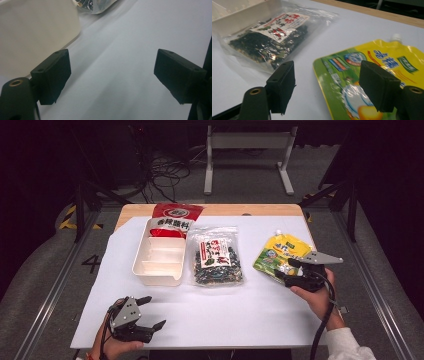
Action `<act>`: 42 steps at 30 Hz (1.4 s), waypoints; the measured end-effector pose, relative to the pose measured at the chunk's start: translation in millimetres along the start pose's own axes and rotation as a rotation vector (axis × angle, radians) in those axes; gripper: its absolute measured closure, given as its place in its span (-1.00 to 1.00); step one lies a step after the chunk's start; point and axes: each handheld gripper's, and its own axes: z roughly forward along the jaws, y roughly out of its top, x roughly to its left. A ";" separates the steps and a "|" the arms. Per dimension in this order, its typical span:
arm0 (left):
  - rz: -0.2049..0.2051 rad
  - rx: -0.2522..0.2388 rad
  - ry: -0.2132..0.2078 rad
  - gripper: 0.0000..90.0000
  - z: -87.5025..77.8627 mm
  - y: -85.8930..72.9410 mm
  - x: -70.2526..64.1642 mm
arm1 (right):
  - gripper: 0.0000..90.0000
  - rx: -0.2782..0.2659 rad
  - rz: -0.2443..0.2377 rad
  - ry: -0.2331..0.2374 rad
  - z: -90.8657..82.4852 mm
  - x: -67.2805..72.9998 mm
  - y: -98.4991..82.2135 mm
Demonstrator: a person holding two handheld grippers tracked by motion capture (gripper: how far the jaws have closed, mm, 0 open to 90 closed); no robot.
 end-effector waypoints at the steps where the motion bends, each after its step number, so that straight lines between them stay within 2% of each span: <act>1: 0.002 0.000 -0.001 -0.67 0.6 0.4 0.0 | -0.35 -0.001 -0.012 0.013 3.9 4.2 3.4; 6: 0.010 0.010 -0.008 -0.67 1.8 0.3 -0.6 | -0.35 0.018 -0.055 0.055 24.3 21.3 15.3; 9: 0.008 0.006 -0.003 -0.67 1.5 -0.1 -0.1 | -0.35 0.028 -0.059 0.079 36.0 28.3 20.8; 12: 0.012 0.009 -0.003 -0.67 2.2 1.1 0.2 | -0.36 0.046 -0.035 0.116 54.0 34.9 25.7; 19: 0.027 0.016 -0.010 -0.67 5.9 3.9 -2.3 | -0.39 0.118 0.003 0.162 91.3 48.7 31.9; 21: 0.028 0.020 -0.010 -0.67 6.1 3.4 -2.3 | -0.39 0.123 0.007 0.166 94.3 50.0 32.4; 24: 0.026 0.014 -0.014 -0.67 5.6 3.2 -2.8 | -0.41 0.150 0.044 0.174 107.0 55.4 34.2; 26: 0.024 0.007 -0.014 -0.67 5.0 3.4 -3.0 | -0.43 0.180 0.046 0.149 112.4 59.2 33.3; 29: 0.022 0.007 -0.020 -0.68 4.5 3.1 -3.9 | -0.46 0.196 0.062 0.177 114.7 62.3 28.0; 31: 0.025 0.008 -0.021 -0.68 4.6 3.2 -4.4 | -0.46 0.207 0.032 0.172 111.0 66.7 22.9; 33: 0.028 0.013 -0.017 -0.68 4.9 3.4 -4.6 | -0.37 0.196 0.016 0.171 103.6 68.8 18.7; 37: 0.028 0.013 -0.019 -0.68 6.3 4.5 -5.3 | -0.34 0.147 0.028 0.214 83.8 67.9 15.0; 39: 0.033 0.017 -0.022 -0.68 7.0 5.1 -6.1 | -0.31 0.136 0.016 0.231 74.7 67.2 14.6; 41: 0.032 0.021 -0.023 -0.68 8.1 5.3 -6.2 | -0.30 0.138 0.019 0.242 72.0 66.6 12.3; 42: 0.032 0.022 -0.024 -0.68 9.0 5.4 -6.1 | -0.30 0.140 0.026 0.233 72.8 65.6 11.4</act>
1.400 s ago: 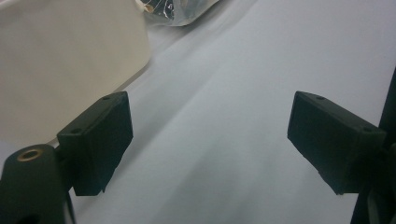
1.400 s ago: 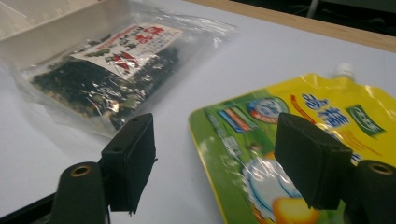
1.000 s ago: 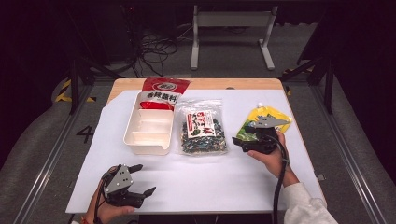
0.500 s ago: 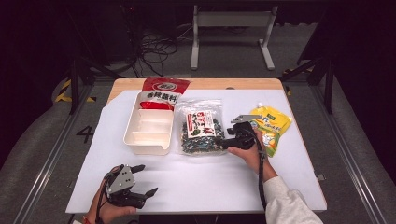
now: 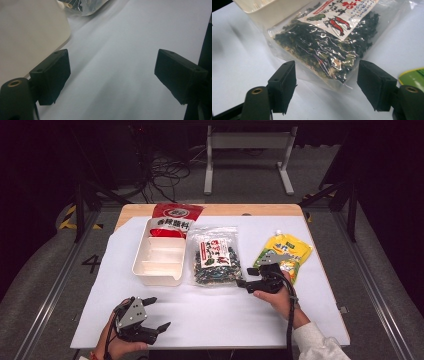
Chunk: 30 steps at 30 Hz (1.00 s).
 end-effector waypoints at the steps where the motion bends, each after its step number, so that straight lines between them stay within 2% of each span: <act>1: 0.001 0.003 -0.003 -0.68 1.0 0.3 0.2 | -0.31 -0.001 0.015 -0.014 1.4 -2.0 0.1; 3: 0.003 0.007 -0.009 -0.68 2.5 1.0 -0.4 | -0.32 -0.016 0.055 -0.056 5.8 -8.1 4.9; 7: 0.008 0.009 -0.018 -0.68 4.5 1.9 -1.0 | -0.32 -0.022 0.081 -0.069 12.0 -13.6 14.3; 10: 0.011 0.005 -0.028 -0.68 4.2 1.6 -0.7 | -0.34 0.023 0.092 -0.103 29.1 -23.9 29.7; 12: 0.008 0.000 -0.028 -0.68 3.1 1.4 -1.1 | -0.39 0.060 0.118 -0.107 39.3 -31.5 34.4; 15: 0.010 -0.004 -0.032 -0.68 2.3 1.7 -1.7 | -0.43 0.075 0.135 -0.133 47.6 -39.0 37.4; 16: 0.010 -0.007 -0.033 -0.68 2.3 1.8 -2.3 | -0.47 0.075 0.163 -0.125 51.7 -43.6 38.5; 17: 0.015 -0.003 -0.031 -0.68 2.5 1.9 -2.8 | -0.52 0.081 0.175 -0.096 57.5 -46.6 40.0; 20: 0.018 -0.003 -0.038 -0.68 2.9 2.2 -3.4 | -0.57 0.095 0.168 -0.084 65.0 -46.3 40.5; 22: 0.021 -0.004 -0.040 -0.68 3.1 2.7 -3.8 | -0.57 0.093 0.201 -0.041 68.7 -47.7 39.7; 25: 0.028 -0.001 -0.037 -0.68 3.0 3.1 -4.2 | -0.57 0.100 0.191 -0.004 71.5 -47.9 39.4; 27: 0.028 0.000 -0.038 -0.68 3.6 3.4 -4.0 | -0.50 0.108 0.191 0.011 72.3 -47.5 40.0; 29: 0.030 0.003 -0.038 -0.68 4.3 3.5 -3.9 | -0.27 0.126 0.199 0.056 72.5 -48.8 41.6; 30: 0.030 0.005 -0.040 -0.68 4.8 3.6 -3.9 | -0.27 0.126 0.199 0.056 72.5 -48.8 41.6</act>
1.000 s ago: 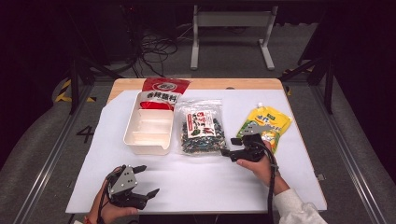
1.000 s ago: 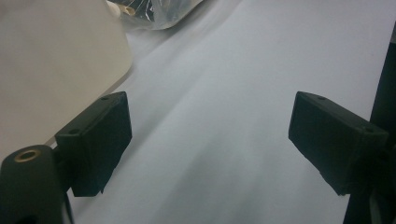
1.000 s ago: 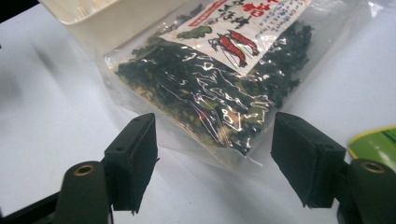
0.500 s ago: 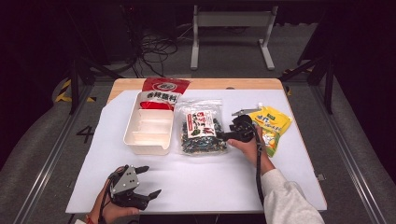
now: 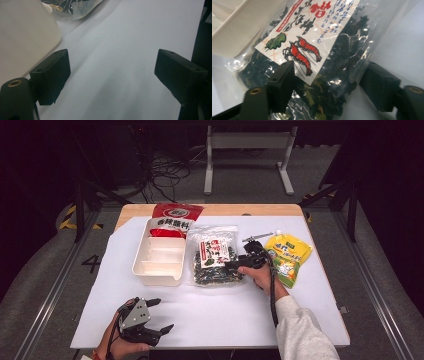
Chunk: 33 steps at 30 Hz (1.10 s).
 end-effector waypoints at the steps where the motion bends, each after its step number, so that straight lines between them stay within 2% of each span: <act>1: -0.001 0.000 -0.002 -0.68 0.4 0.1 0.0 | -0.16 0.012 0.000 0.024 0.1 -0.4 1.0; 6: -0.003 -0.002 -0.011 -0.68 1.7 0.7 0.5 | 0.23 0.019 0.004 0.080 -3.3 -8.3 0.2; 9: -0.006 0.001 -0.012 -0.68 2.7 1.2 0.8 | 0.53 -0.009 -0.010 0.085 -8.8 -8.2 -3.4; 13: -0.007 -0.008 -0.017 -0.68 3.5 3.2 0.3 | 0.68 -0.043 -0.040 0.066 -12.9 -4.4 -7.9; 16: -0.010 -0.007 -0.018 -0.68 3.7 4.2 0.6 | 0.75 -0.070 -0.060 0.064 -15.6 -2.9 -11.4; 20: -0.023 -0.033 -0.020 -0.68 3.2 8.4 2.8 | 0.79 -0.144 -0.103 0.063 -22.5 2.4 -21.3; 22: -0.030 -0.042 -0.019 -0.68 2.6 10.3 3.8 | 0.79 -0.163 -0.126 0.051 -25.0 5.7 -25.0; 23: -0.043 -0.068 -0.008 -0.68 2.4 16.7 7.1 | 0.79 -0.181 -0.144 0.043 -27.3 8.1 -28.5; 26: -0.059 -0.094 -0.011 -0.68 3.6 24.9 10.7 | 0.79 -0.217 -0.178 0.042 -33.4 11.2 -35.8; 29: -0.062 -0.104 -0.011 -0.68 6.6 33.4 10.7 | 0.79 -0.261 -0.218 0.044 -40.6 14.0 -43.5; 31: -0.057 -0.109 -0.013 -0.69 7.9 36.3 10.5 | 0.79 -0.266 -0.229 0.040 -42.9 15.3 -46.0; 33: -0.050 -0.109 -0.014 -0.69 11.0 43.1 11.4 | 0.82 -0.294 -0.267 0.039 -47.9 18.0 -52.2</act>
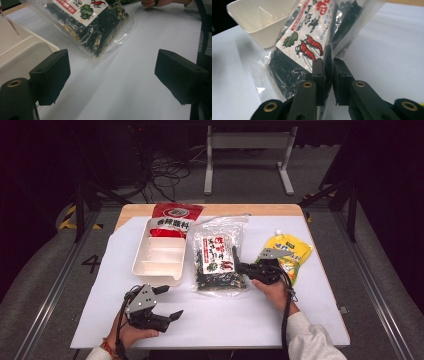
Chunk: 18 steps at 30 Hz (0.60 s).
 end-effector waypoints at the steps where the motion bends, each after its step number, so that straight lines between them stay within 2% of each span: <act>1: -0.003 -0.007 -0.002 -0.69 1.2 2.1 0.7 | 0.84 -0.019 -0.009 0.006 -3.1 1.8 -1.8; 6: -0.032 -0.018 -0.029 -0.71 15.1 17.5 9.4 | 0.84 -0.051 -0.056 0.017 -14.7 12.8 -8.3; 9: -0.041 -0.018 -0.019 -0.71 23.1 24.3 13.5 | 0.84 -0.070 -0.080 0.030 -19.0 16.0 -10.0; 14: -0.072 -0.038 -0.007 -0.71 32.1 36.5 20.3 | 0.84 -0.089 -0.151 0.054 -25.5 23.1 -10.0; 17: -0.083 -0.045 -0.009 -0.71 33.9 40.1 22.8 | 0.83 -0.099 -0.160 0.065 -27.0 24.1 -10.7; 18: -0.104 -0.051 -0.007 -0.71 35.9 44.2 24.5 | 0.83 -0.100 -0.165 0.068 -27.5 24.6 -10.8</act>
